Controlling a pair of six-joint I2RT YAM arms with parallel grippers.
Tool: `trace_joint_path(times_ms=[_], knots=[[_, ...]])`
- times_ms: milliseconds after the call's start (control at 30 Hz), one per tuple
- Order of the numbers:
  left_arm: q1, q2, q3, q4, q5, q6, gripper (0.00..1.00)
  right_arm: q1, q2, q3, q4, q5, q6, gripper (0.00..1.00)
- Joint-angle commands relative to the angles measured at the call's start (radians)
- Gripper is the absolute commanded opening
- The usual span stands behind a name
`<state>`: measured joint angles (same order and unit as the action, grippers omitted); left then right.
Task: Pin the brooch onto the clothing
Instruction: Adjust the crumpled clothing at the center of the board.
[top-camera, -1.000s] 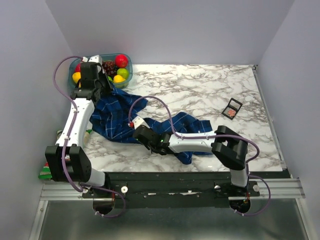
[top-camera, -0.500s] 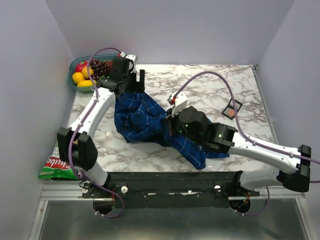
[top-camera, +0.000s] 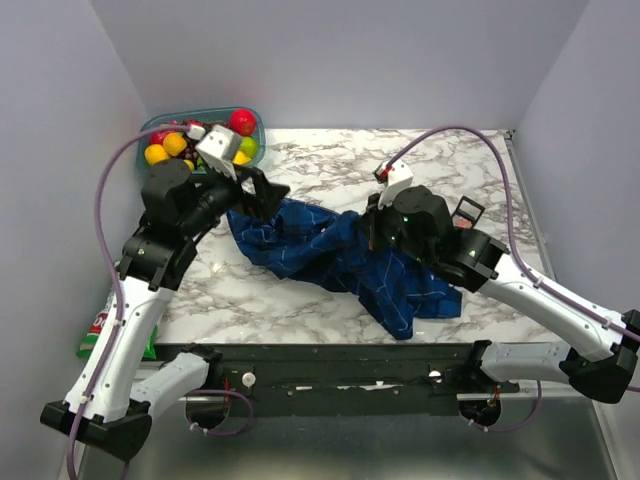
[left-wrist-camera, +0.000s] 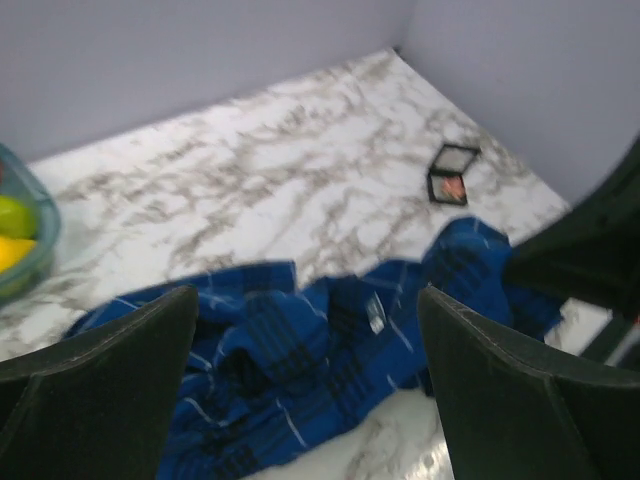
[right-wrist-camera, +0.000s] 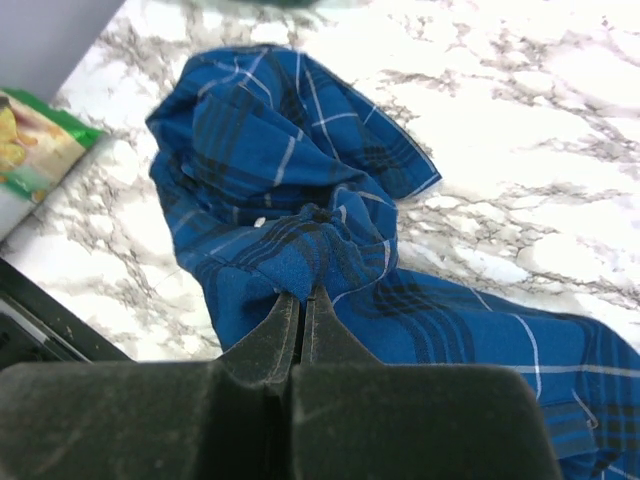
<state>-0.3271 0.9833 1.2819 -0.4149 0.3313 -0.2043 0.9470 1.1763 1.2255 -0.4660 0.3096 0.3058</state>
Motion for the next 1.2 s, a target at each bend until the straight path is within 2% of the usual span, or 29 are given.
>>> trace_joint_path(times_ms=[0, 167, 300, 467, 600, 633, 733, 833, 867, 1100, 1167], knots=[[-0.05, 0.002, -0.151, -0.116, 0.186, 0.08, 0.99, -0.051, -0.033, 0.071, -0.051, -0.056, -0.014, 0.01], [-0.085, -0.012, -0.205, -0.13, 0.259, 0.097, 0.99, -0.085, -0.044, 0.111, -0.079, -0.079, -0.02, 0.01], [-0.145, 0.017, -0.214, -0.148, 0.193, 0.111, 0.99, -0.093, -0.058, 0.127, -0.088, -0.093, -0.016, 0.01], [-0.252, 0.051, -0.25, -0.087, 0.118, 0.091, 0.99, -0.097, -0.063, 0.14, -0.098, -0.101, -0.014, 0.01], [-0.325, 0.118, -0.243, -0.062, -0.009, 0.097, 0.98, -0.097, -0.072, 0.146, -0.105, -0.107, -0.01, 0.01], [-0.331, 0.132, -0.24, -0.062, -0.117, 0.092, 0.97, -0.099, -0.075, 0.147, -0.106, -0.109, -0.008, 0.01], [-0.337, 0.179, -0.21, -0.067, -0.312, 0.042, 0.95, -0.097, -0.086, 0.144, -0.109, -0.112, -0.007, 0.01], [-0.337, 0.195, -0.207, -0.018, -0.258, 0.052, 0.92, -0.099, -0.095, 0.143, -0.114, -0.107, -0.007, 0.01], [-0.337, 0.195, -0.225, 0.023, -0.182, 0.054, 0.91, -0.097, -0.096, 0.144, -0.117, -0.106, -0.008, 0.01], [-0.337, 0.222, -0.286, 0.14, 0.021, 0.057, 0.82, -0.099, -0.09, 0.193, -0.14, -0.081, -0.027, 0.01], [-0.337, 0.222, -0.306, 0.189, 0.057, 0.046, 0.76, -0.099, -0.083, 0.209, -0.151, -0.076, -0.031, 0.01]])
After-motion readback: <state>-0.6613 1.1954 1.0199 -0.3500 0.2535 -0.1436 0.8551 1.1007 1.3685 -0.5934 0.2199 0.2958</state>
